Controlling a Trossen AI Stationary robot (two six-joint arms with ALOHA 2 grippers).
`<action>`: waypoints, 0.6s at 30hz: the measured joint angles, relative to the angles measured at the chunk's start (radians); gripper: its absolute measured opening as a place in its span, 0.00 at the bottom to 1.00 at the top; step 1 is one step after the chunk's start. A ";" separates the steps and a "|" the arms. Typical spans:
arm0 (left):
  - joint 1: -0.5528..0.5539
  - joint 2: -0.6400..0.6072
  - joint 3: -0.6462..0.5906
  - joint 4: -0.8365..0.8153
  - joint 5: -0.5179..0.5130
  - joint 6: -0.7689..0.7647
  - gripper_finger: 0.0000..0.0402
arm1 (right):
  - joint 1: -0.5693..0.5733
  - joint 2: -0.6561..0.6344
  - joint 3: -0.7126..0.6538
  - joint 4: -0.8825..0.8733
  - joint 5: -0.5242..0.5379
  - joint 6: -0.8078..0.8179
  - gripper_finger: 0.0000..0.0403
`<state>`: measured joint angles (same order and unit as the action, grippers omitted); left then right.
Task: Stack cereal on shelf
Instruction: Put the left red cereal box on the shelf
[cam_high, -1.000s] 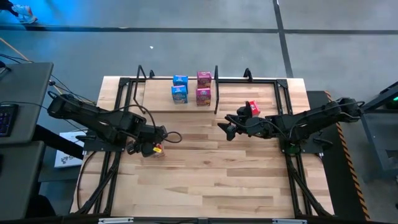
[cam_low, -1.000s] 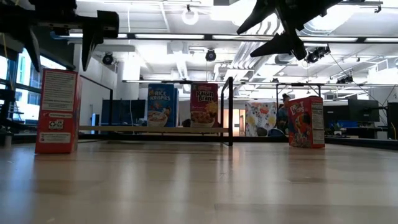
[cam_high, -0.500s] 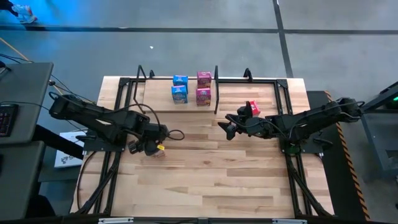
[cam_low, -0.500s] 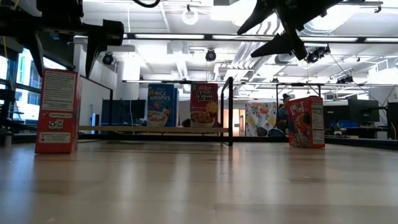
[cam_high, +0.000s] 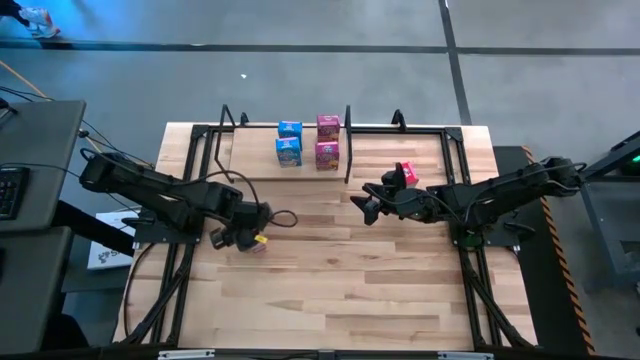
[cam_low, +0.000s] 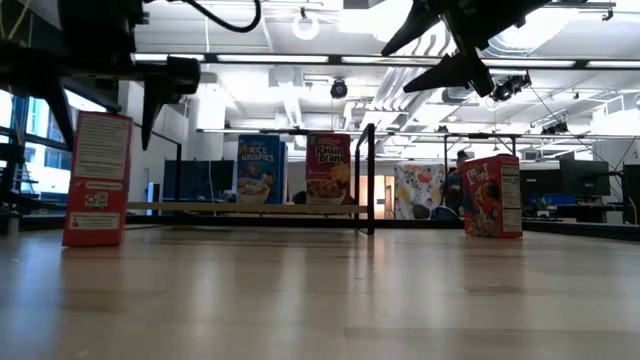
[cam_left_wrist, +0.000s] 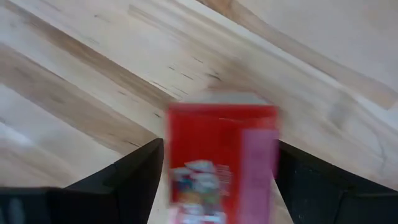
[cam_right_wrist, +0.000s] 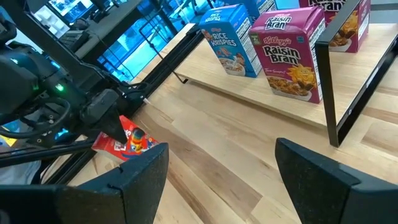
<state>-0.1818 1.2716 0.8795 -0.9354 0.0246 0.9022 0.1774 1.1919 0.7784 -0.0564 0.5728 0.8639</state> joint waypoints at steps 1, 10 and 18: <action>0.000 0.000 0.000 0.006 0.002 -0.005 0.70 | -0.001 0.000 0.000 0.000 0.000 0.000 0.71; 0.000 0.000 0.000 0.006 0.030 -0.032 0.70 | -0.001 0.000 0.000 0.000 0.000 0.000 0.71; 0.000 0.000 -0.029 0.003 0.044 -0.061 0.62 | -0.001 0.000 0.000 -0.010 -0.001 0.000 0.71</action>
<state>-0.1818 1.2716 0.8502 -0.9327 0.0689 0.8409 0.1764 1.1919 0.7784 -0.0662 0.5722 0.8639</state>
